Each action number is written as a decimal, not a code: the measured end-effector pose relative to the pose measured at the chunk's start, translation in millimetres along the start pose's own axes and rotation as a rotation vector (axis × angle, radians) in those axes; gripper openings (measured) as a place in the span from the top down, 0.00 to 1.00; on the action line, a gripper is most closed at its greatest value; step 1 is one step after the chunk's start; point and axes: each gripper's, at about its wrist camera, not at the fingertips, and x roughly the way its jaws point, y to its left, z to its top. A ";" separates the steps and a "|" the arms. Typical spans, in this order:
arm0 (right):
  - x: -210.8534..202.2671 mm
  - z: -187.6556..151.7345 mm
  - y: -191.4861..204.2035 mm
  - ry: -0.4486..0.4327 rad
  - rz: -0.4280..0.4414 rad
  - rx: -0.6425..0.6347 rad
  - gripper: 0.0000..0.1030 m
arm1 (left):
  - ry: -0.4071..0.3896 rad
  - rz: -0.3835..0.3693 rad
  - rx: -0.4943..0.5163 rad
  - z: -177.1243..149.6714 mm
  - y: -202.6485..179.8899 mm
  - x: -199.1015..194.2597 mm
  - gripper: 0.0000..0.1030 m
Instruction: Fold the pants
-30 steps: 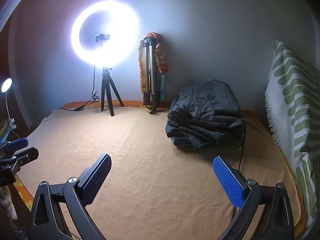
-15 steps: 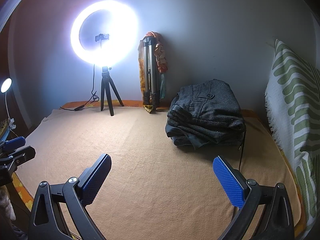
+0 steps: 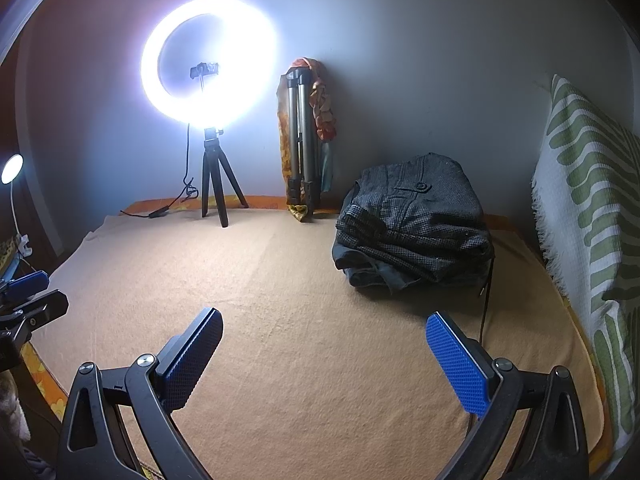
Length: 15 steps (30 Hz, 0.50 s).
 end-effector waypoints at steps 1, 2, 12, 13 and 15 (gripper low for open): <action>0.1 0.0 0.0 0.000 0.000 -0.001 0.00 | -0.001 -0.001 0.000 -0.1 0.0 -0.1 0.28; 0.2 -0.1 0.3 0.001 0.000 -0.001 0.00 | -0.001 0.001 0.001 -0.1 -0.1 -0.1 0.28; 2.0 -0.2 1.0 0.007 0.001 -0.003 0.00 | 0.000 0.001 0.002 -0.5 -0.7 0.1 0.28; 2.6 -0.2 0.9 0.008 0.001 -0.002 0.00 | 0.001 0.002 0.002 -0.8 0.1 0.0 0.28; 3.5 -0.4 0.9 0.011 0.001 -0.002 0.00 | 0.001 0.006 0.001 -1.7 1.7 -0.4 0.28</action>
